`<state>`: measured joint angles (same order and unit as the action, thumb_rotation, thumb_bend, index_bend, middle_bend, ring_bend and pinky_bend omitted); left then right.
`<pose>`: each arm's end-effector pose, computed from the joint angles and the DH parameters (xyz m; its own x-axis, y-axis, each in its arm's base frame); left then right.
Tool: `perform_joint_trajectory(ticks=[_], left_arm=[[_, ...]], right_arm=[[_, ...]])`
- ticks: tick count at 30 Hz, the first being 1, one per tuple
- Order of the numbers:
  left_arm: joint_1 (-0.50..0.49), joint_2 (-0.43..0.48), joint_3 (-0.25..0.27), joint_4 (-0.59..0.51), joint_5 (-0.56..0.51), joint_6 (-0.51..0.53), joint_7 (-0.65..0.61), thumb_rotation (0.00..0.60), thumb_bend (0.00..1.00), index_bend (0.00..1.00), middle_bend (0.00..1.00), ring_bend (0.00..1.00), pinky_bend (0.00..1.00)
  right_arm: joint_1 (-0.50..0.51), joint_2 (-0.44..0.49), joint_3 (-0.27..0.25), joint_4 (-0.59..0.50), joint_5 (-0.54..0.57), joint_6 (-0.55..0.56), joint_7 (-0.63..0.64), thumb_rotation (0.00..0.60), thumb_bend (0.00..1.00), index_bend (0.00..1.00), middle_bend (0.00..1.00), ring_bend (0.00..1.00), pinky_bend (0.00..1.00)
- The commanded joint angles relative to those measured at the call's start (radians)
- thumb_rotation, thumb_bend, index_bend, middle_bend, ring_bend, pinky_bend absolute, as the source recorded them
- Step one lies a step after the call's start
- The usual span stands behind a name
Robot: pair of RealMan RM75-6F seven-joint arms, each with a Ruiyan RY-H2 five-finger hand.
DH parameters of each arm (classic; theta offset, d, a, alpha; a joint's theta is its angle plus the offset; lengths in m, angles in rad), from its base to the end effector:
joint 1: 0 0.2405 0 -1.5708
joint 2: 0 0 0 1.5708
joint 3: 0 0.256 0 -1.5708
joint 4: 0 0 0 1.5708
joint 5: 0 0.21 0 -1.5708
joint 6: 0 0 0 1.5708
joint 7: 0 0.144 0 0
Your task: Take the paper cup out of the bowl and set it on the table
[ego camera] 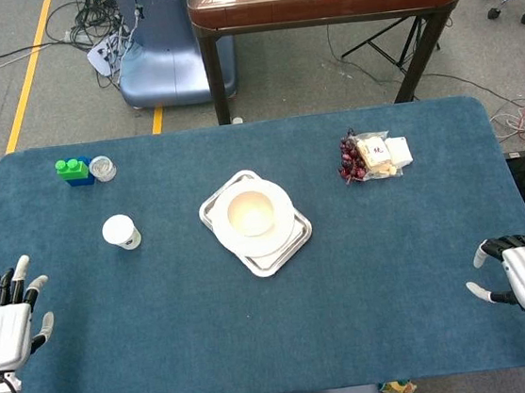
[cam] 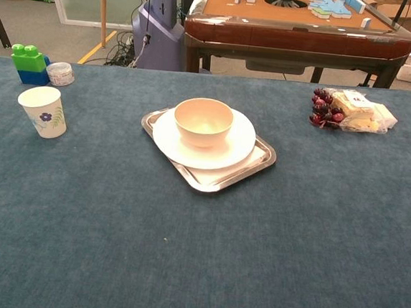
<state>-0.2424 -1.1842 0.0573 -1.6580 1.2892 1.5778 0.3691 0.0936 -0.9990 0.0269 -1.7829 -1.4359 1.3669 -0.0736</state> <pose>-0.2997 0.2039 0.1421 0.6233 -0.0009 0.7819 0.7806 0.0594 -0.6222 -0.3001 -0.1749 0.1651 0.4049 -0.1468 0.9025 -0.9101 0.0307 0.4133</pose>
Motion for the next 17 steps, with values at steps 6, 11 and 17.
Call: perform_joint_trajectory(ticks=[6, 11, 17], left_arm=[[0.077, 0.011, 0.024, 0.035, 0.090, 0.025, -0.107, 0.600, 0.37, 0.25, 0.00, 0.00, 0.05], [0.092, 0.007, 0.000, 0.055, 0.088, 0.022, -0.113, 0.600, 0.37, 0.27, 0.00, 0.00, 0.05], [0.102, 0.006, -0.023, 0.057, 0.086, 0.009, -0.110, 0.600, 0.37, 0.29, 0.00, 0.00, 0.05]], right_arm=[[0.003, -0.007, 0.003, 0.003, 0.011, -0.004, -0.022, 0.600, 0.23, 0.55, 0.47, 0.35, 0.27], [0.008, -0.008, 0.008, 0.009, 0.025, -0.014, -0.019, 0.600, 0.23, 0.55, 0.47, 0.35, 0.27], [0.016, -0.009, 0.011, 0.022, 0.047, -0.041, -0.007, 0.600, 0.23, 0.55, 0.47, 0.35, 0.27]])
